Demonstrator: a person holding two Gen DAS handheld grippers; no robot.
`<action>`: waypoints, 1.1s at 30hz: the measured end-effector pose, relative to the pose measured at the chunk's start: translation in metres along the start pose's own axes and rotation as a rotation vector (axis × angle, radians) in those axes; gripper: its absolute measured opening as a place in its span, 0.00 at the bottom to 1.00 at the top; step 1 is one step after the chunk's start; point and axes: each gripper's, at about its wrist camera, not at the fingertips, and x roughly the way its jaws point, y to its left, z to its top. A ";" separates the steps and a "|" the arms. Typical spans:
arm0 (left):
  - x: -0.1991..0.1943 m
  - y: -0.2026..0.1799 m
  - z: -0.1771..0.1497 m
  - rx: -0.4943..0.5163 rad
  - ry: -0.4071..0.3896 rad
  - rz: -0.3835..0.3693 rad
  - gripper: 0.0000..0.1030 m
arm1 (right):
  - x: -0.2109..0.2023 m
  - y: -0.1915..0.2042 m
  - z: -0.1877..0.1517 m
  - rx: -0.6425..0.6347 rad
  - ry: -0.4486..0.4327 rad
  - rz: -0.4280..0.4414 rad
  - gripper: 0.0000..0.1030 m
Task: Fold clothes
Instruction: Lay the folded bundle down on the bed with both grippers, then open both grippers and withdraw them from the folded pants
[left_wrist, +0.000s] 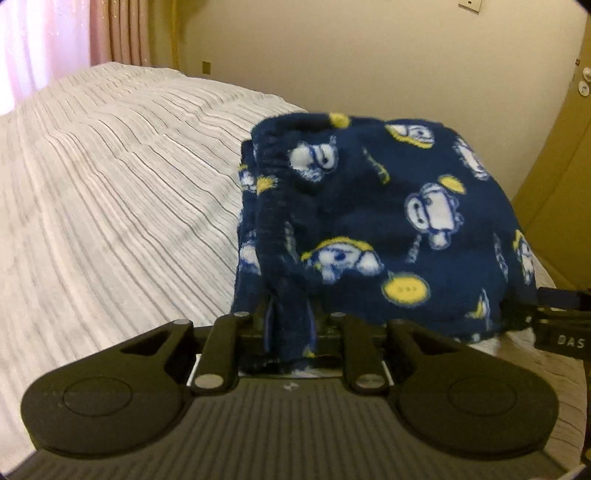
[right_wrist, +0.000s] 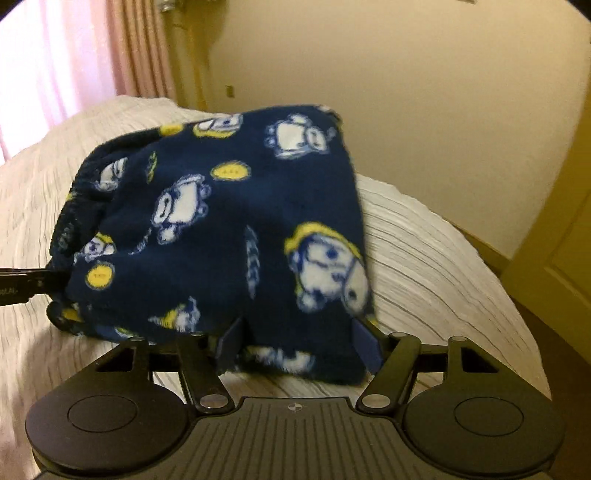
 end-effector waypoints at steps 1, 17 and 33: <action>-0.006 -0.002 0.001 -0.002 0.012 0.008 0.15 | -0.006 0.000 0.001 0.005 -0.001 0.002 0.66; -0.175 -0.048 -0.015 -0.003 0.082 0.112 0.44 | -0.154 0.032 -0.011 0.138 0.117 0.040 0.66; -0.381 -0.031 -0.064 0.038 -0.054 0.129 0.69 | -0.335 0.111 -0.031 0.156 0.068 -0.010 0.66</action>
